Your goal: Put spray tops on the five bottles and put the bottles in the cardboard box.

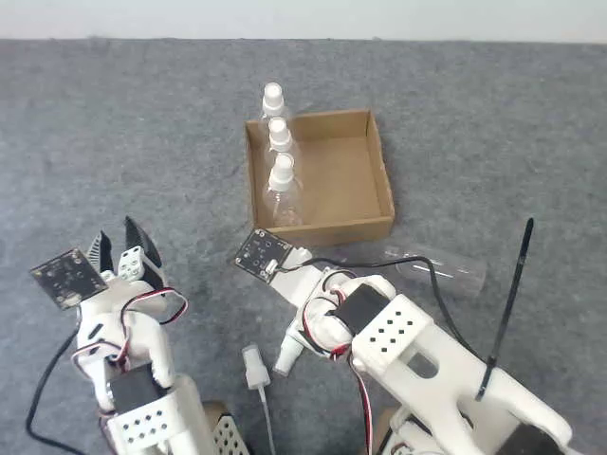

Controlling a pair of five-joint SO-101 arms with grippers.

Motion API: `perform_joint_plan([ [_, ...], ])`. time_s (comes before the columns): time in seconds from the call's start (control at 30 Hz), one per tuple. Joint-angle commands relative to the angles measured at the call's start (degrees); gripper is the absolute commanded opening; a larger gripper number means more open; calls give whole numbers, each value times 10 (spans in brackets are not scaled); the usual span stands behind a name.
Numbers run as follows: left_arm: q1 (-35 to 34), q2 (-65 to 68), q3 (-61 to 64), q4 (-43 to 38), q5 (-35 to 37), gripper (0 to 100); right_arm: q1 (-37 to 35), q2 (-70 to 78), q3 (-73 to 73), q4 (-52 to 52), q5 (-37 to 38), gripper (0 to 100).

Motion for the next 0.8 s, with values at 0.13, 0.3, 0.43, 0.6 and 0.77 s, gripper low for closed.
perform_joint_plan([
  [0.13, 0, -7, -7, -18, 1, 137, 7, -21, -39, -5, -69, 166],
  [0.3, 0, -7, -7, -18, 1, 137, 7, -15, -39, -6, -83, 166],
  [0.43, 0, -7, -7, -18, 1, 137, 9, -15, -39, -6, -90, 167],
  [0.6, 0, -7, -7, -18, 1, 137, 8, -14, -38, -10, -153, 224],
  [0.77, 0, -6, -7, -18, 1, 137, 8, 3, -36, -9, -164, 267],
])
